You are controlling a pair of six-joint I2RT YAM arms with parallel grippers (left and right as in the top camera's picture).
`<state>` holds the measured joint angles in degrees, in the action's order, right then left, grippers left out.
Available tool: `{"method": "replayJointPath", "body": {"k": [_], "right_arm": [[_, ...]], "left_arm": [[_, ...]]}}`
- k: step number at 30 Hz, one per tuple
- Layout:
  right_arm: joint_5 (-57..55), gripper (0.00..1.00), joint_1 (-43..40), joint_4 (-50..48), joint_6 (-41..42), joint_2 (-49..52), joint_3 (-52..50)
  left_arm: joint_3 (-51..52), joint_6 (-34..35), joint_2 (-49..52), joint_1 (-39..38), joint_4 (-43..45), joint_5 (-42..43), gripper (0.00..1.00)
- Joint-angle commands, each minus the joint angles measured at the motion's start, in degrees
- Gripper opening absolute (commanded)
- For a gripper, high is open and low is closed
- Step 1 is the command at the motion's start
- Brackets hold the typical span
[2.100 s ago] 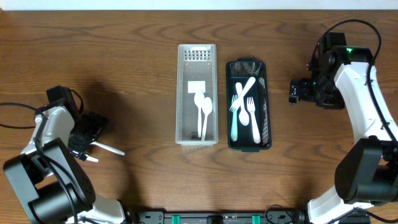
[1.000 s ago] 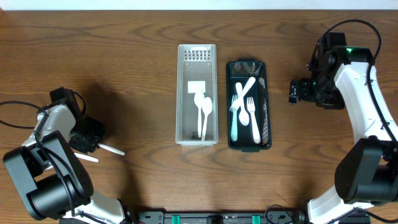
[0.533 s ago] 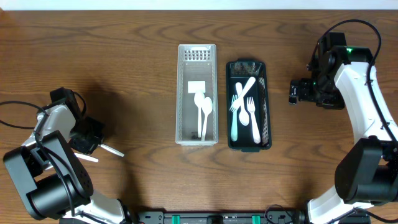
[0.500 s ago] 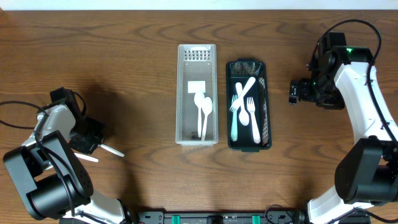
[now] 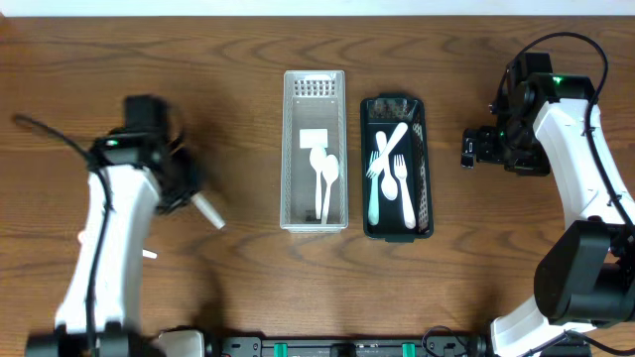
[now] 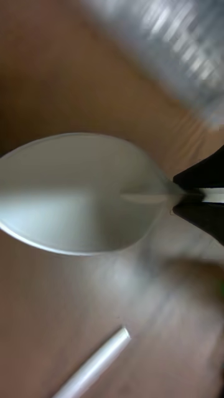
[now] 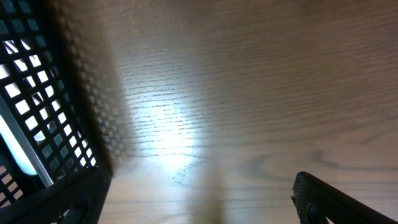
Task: Pack container
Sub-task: 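Lower the spoon with the left gripper into the white caddy and release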
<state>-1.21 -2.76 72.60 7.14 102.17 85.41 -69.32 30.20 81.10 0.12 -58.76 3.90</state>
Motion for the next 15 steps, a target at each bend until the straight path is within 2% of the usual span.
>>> {"method": "replayJointPath", "body": {"k": [1,4,8,11,15], "right_arm": [[0.2,0.99,0.6,0.1,-0.5,-0.5,-0.1],[0.2,0.99,0.6,0.1,-0.5,-0.5,-0.1],[0.2,0.99,0.6,0.1,-0.4,-0.5,-0.1],[0.3,0.99,0.6,0.1,-0.4,-0.5,-0.1],[1.3,0.99,0.6,0.1,-0.4,-0.5,-0.1]], "left_arm": [[-5.7,-3.0,-3.0,-9.7,-0.7,-0.5,0.06],[-9.9,-6.7,-2.8,-18.8,1.7,-0.5,0.05],[-10.8,-16.5,-1.1,-28.6,9.9,-0.5,0.06],[-10.8,-22.0,2.9,-32.9,14.1,-0.5,0.06],[-10.8,-23.6,10.6,-33.3,15.5,-0.5,0.06]]}}
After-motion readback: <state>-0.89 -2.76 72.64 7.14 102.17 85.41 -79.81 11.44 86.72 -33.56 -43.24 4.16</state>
